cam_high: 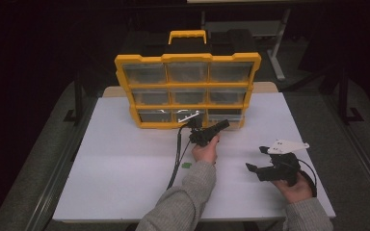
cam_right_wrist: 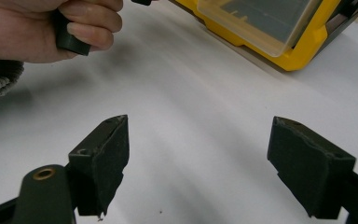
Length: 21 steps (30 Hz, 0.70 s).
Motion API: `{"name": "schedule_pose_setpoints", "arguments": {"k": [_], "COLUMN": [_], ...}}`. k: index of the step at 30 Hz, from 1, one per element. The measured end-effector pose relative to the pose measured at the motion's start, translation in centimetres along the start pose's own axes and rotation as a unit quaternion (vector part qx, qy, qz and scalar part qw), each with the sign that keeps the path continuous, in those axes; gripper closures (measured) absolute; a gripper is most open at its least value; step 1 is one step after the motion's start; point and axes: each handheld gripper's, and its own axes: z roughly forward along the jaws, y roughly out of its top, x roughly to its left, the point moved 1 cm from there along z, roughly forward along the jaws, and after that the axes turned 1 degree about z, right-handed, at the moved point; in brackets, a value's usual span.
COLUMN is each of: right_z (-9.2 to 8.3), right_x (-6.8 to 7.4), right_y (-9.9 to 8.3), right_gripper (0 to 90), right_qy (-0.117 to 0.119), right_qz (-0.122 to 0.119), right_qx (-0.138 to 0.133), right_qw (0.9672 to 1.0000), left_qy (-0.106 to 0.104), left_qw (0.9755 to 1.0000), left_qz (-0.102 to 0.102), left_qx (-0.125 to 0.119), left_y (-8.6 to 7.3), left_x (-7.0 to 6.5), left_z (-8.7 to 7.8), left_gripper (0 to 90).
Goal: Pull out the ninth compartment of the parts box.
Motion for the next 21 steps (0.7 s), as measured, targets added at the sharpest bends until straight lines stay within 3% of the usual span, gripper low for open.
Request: {"name": "schedule_pose_setpoints", "arguments": {"k": [9,16,21], "right_z": [0.2,0.2,0.1], "right_x": [0.1,0.0,0.1], "right_y": [0.0,0.0,0.0], "right_gripper": [19.6,19.6,19.8], "right_qy": [0.002,0.001,0.001], "right_qz": [-0.001,-0.001,-0.004], "right_qx": [0.002,0.003,0.002], "right_qw": [1.0000,1.0000,1.0000], "left_qy": [-0.009,0.012,0.023], "left_qw": [0.9999,0.9998,0.9985], "left_qz": [-0.007,0.015,0.035], "left_qx": [-0.002,0.010,0.033], "left_y": [-0.4,-0.2,0.0], "left_x": [-0.1,-0.2,-0.8], "left_z": [-0.3,-0.7,-1.3], "left_gripper": [83.8,85.6,80.9]}}
